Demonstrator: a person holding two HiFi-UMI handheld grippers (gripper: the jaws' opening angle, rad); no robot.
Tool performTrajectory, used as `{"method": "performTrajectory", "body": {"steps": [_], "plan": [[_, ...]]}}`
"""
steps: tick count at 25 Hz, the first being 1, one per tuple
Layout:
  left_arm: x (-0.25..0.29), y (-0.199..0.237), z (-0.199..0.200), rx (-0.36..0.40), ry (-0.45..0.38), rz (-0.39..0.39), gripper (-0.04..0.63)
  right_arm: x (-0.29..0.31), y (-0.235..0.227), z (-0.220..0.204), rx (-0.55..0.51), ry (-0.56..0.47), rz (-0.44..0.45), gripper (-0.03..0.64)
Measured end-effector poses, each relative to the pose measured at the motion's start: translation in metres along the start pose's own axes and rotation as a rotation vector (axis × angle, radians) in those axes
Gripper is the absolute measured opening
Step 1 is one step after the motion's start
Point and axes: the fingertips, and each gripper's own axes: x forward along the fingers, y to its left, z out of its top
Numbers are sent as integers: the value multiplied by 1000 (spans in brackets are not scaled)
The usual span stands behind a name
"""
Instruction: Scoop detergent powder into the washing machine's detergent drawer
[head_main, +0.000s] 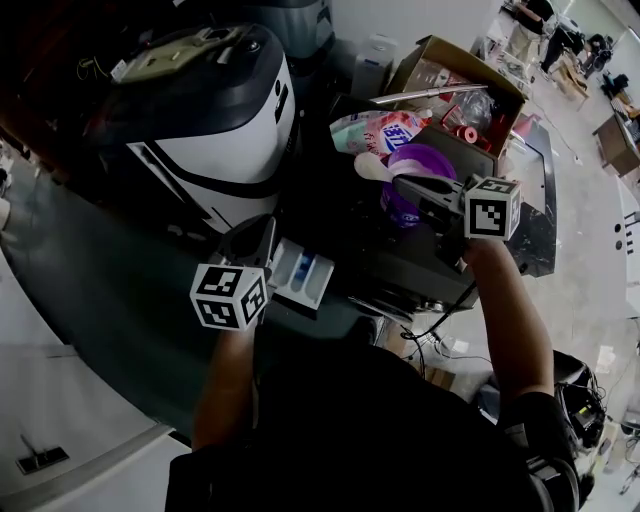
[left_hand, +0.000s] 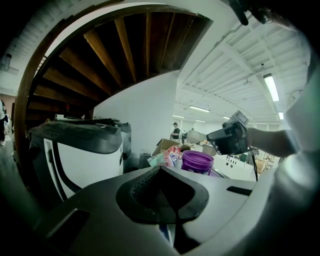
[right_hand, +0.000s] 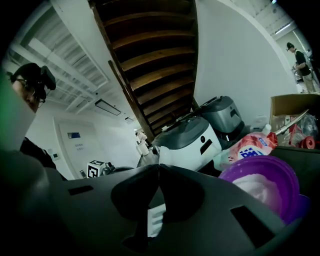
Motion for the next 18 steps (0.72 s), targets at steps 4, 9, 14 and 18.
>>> {"method": "performTrajectory", "body": {"steps": [4,9,14,18], "plan": [[-17,10,-5,-13,-10,7,8,22,27,-8,-2,18,45,20],[-35,18,-19,-34,-12,16,8,49,49,-24,36,40,101,20],[-52,25,-35,-58,1,22,8,71,69,-46,68,60,137,19],[-67,31,-42,-61,3,22,8,90,87,-61,83,75,154,20]]}}
